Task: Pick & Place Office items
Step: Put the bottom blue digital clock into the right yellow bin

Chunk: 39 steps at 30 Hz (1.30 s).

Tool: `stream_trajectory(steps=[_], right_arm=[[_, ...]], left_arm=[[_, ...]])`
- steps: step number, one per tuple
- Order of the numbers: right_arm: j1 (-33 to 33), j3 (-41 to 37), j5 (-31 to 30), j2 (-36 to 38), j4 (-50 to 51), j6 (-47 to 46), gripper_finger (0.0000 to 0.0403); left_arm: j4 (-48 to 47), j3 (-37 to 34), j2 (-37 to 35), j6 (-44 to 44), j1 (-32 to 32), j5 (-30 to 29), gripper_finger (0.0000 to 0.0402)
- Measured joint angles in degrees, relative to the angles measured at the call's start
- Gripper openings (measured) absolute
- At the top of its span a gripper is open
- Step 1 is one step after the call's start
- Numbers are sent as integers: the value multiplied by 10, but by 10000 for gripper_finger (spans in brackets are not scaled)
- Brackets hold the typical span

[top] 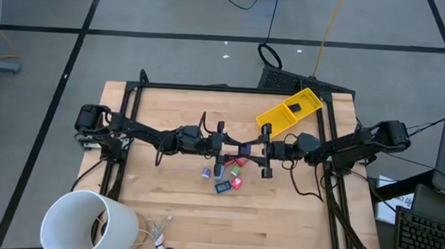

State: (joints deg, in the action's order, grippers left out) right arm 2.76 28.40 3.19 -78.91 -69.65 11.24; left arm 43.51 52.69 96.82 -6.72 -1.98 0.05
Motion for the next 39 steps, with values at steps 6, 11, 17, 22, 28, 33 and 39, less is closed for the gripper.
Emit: stream_trajectory(steps=[6,11,17,22,28,33,39], right_arm=[[0,0,-1,0,0,-21,148],[-2,0,-3,9,17,-47,148],[-2,0,-38,55,97,-46,150],[-2,-1,-91,110,187,-32,149],[-28,-29,-164,181,270,-32,149],[-73,-90,-207,243,271,-45,149],[-143,-155,-277,305,270,-45,149]], left_arm=[[-1,0,0,12,0,0,163],[-14,0,-8,12,0,-1,208],[-111,0,-65,21,1,-52,256],[-197,0,-113,26,1,-82,277],[-216,-19,-126,29,1,-105,284],[-143,-79,-125,29,2,-174,285],[-17,-149,-125,25,4,-233,285]])
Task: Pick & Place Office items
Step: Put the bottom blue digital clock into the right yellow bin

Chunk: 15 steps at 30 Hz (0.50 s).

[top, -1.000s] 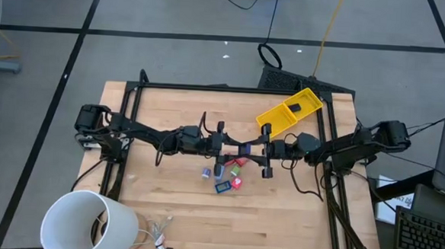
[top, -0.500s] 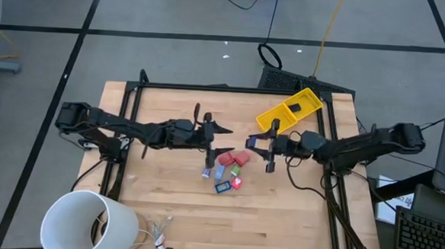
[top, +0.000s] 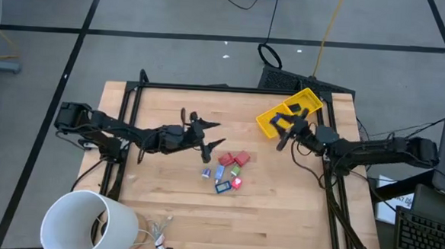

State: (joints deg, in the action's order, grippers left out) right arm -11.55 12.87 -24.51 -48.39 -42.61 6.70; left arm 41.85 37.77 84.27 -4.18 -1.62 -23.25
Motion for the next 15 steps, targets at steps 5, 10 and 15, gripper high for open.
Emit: stream_trajectory(steps=[5,10,15], right_arm=[[-62,-38,-77,19,0,0,150],[-118,-66,-136,17,1,-19,149],[-169,-82,-144,16,12,-58,150]], left_arm=[[22,-25,0,29,11,-3,284],[22,-25,0,49,15,3,284],[21,-25,0,61,16,21,276]])
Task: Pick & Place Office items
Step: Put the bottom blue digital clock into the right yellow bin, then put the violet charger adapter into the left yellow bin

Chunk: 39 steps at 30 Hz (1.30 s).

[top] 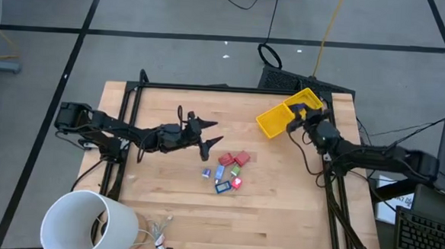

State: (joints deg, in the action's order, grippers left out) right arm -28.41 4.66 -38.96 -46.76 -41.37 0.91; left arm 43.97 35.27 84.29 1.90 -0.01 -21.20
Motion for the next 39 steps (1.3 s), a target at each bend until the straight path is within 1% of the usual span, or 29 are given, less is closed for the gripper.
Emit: stream_trajectory(steps=[4,9,16,21,25,30,39], right_arm=[[-36,-2,4,0,23,-20,152],[-75,-2,47,-3,38,-20,151],[-108,-3,47,-31,42,-19,164],[-120,-3,48,-49,39,-20,163],[-126,-3,48,-57,33,-20,172],[-129,-3,47,-61,30,-19,188],[-129,-3,48,-61,28,-18,224]], left_arm=[[0,0,0,0,0,6,275],[0,0,0,1,0,6,282],[0,0,0,1,0,6,273],[0,0,0,1,0,6,267],[0,0,0,1,0,6,265],[0,0,0,1,0,6,268],[0,0,0,1,0,6,255]])
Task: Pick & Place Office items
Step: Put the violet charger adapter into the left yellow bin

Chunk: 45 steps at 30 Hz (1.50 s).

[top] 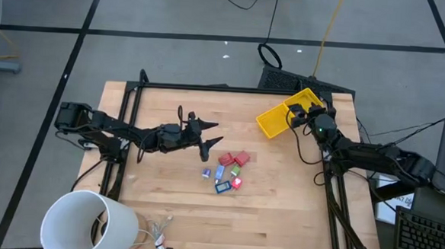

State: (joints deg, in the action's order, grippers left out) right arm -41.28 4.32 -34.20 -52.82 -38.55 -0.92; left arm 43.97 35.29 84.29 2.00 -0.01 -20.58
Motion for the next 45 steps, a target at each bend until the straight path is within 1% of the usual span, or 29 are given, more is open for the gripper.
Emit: stream_trajectory(steps=[4,10,13,17,21,25,27,29,30,32,34,36,39,41,45], right_arm=[[1,0,10,0,-10,-5,231],[1,0,106,0,-39,-27,227],[1,0,185,0,-65,-36,227],[1,0,309,0,-103,-51,228],[1,0,427,0,-136,-78,225],[1,0,540,0,-159,-107,224],[1,0,581,0,-173,-120,224],[1,0,600,0,-182,-132,224],[2,0,601,0,-185,-137,224],[1,0,599,0,-186,-140,224],[1,0,599,0,-185,-135,223],[1,0,599,0,-185,-134,221],[1,0,599,0,-186,-133,220],[1,0,598,0,-186,-133,221],[1,0,598,-1,-189,-136,220]], left_arm=[[0,0,0,0,0,0,261],[0,0,0,3,0,0,273],[0,0,0,3,0,0,277],[0,0,0,3,0,0,276],[0,0,0,5,0,0,274],[0,0,0,11,0,0,280],[-1,0,0,28,0,0,283],[-12,1,0,81,-3,2,284],[-28,3,0,110,-7,6,284],[-102,23,0,120,-20,28,282],[-235,67,0,110,-43,32,277],[-375,123,11,125,-68,5,271],[-550,196,33,202,-103,-27,264],[-611,239,49,260,-124,-30,260],[-711,282,88,385,-155,-29,251]])
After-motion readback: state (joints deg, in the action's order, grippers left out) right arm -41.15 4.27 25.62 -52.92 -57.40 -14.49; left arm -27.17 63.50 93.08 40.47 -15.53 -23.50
